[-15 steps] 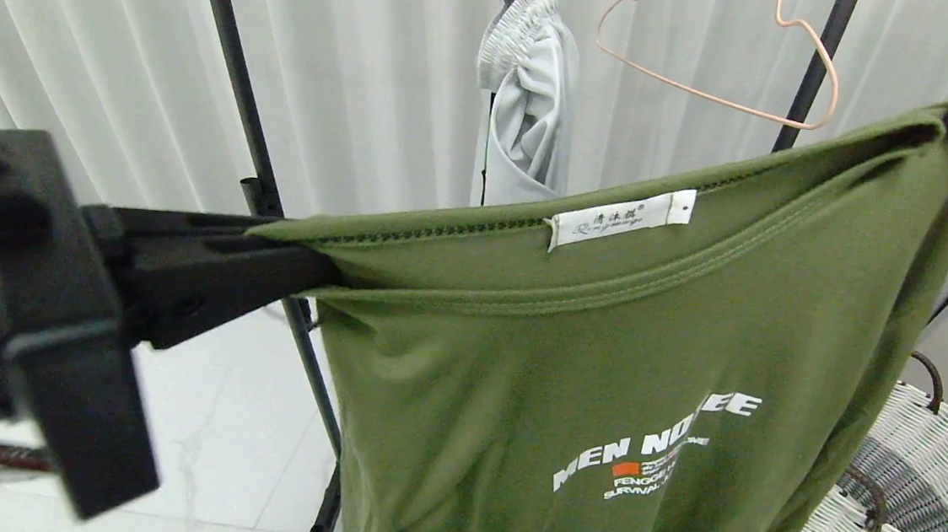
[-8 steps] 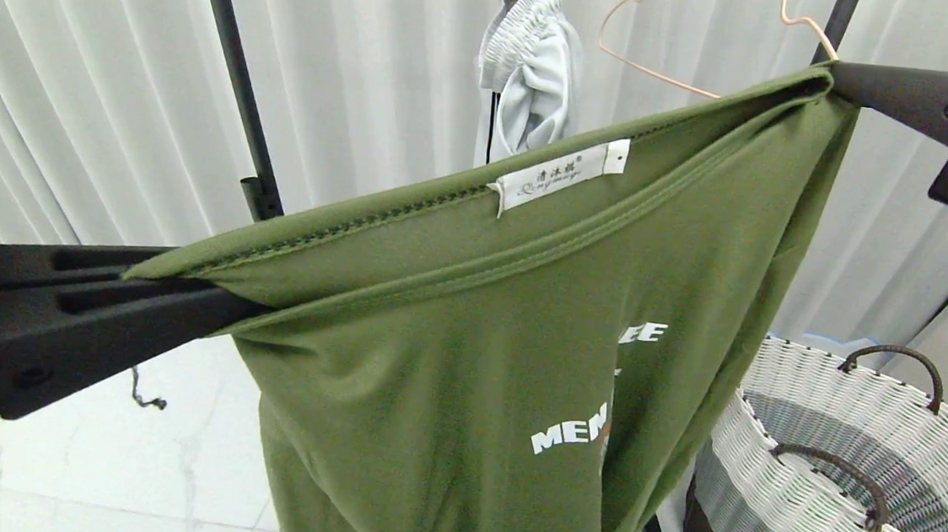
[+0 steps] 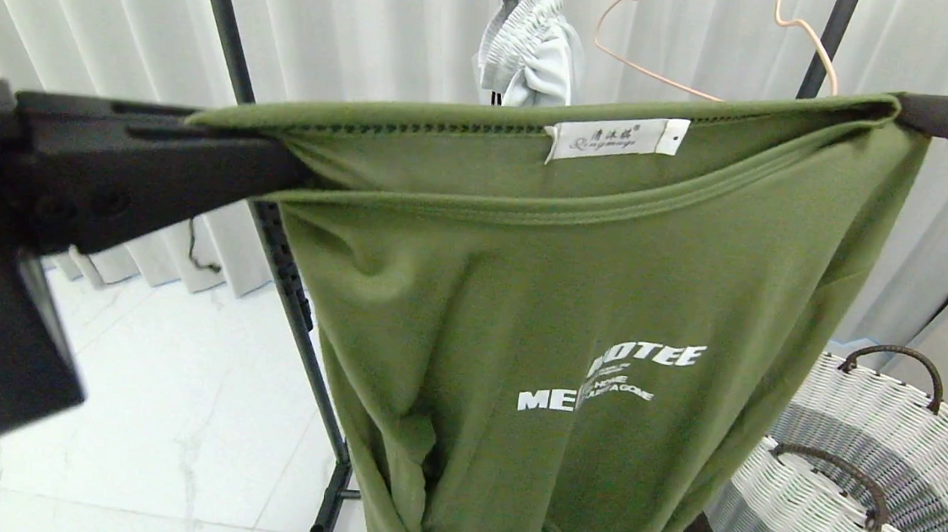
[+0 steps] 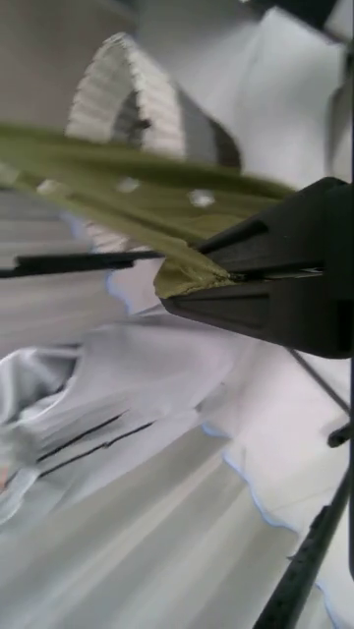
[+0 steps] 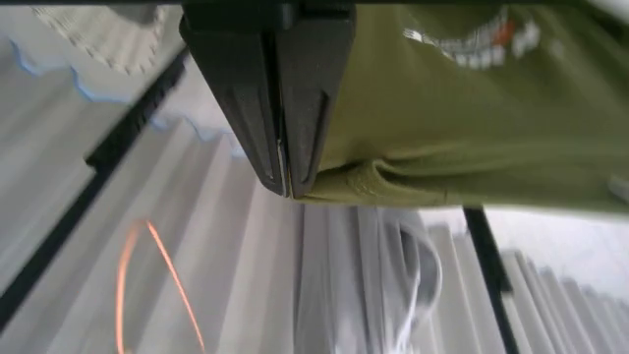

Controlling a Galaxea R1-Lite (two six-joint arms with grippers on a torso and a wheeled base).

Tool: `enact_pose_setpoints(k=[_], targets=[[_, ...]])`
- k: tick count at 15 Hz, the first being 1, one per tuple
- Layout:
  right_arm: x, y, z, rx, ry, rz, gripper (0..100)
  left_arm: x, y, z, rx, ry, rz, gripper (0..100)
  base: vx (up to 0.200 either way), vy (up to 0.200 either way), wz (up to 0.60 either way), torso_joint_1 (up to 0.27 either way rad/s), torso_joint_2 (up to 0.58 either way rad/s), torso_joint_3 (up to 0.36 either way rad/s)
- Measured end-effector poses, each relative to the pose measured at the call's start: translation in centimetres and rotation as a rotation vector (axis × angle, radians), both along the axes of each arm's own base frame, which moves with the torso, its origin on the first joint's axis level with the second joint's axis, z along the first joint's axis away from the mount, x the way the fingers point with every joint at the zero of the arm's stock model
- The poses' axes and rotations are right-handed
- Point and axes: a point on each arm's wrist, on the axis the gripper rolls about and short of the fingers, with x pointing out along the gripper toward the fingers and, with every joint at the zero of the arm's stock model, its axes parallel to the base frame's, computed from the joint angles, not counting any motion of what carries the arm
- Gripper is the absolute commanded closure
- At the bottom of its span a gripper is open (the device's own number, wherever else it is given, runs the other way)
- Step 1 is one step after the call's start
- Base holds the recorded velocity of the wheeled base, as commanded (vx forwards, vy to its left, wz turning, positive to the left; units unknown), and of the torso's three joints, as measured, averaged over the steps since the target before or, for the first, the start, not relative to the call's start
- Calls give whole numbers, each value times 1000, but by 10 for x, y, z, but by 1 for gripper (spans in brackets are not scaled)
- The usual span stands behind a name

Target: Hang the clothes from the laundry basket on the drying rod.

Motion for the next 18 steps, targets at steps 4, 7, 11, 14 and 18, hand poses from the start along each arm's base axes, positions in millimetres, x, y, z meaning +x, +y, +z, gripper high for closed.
enact_pose_setpoints(k=[4,7,11,14,18], targets=[[-20,-18,-8,-53,41,27,100,28,-16,8,-12,-32,90,100,0,0,0,0,0,0],[-24,-19,-13,-54,40,42,100,33,-20,5,2,-26,98,100,0,0,0,0,0,0],[-23,-18,-12,-40,28,44,100,33,-20,5,3,-25,101,100,0,0,0,0,0,0],[-23,-18,-12,-40,30,44,100,34,-21,5,4,-24,101,100,0,0,0,0,0,0],[-23,-17,-14,-47,37,43,0,34,-21,4,4,-22,100,100,0,0,0,0,0,0]])
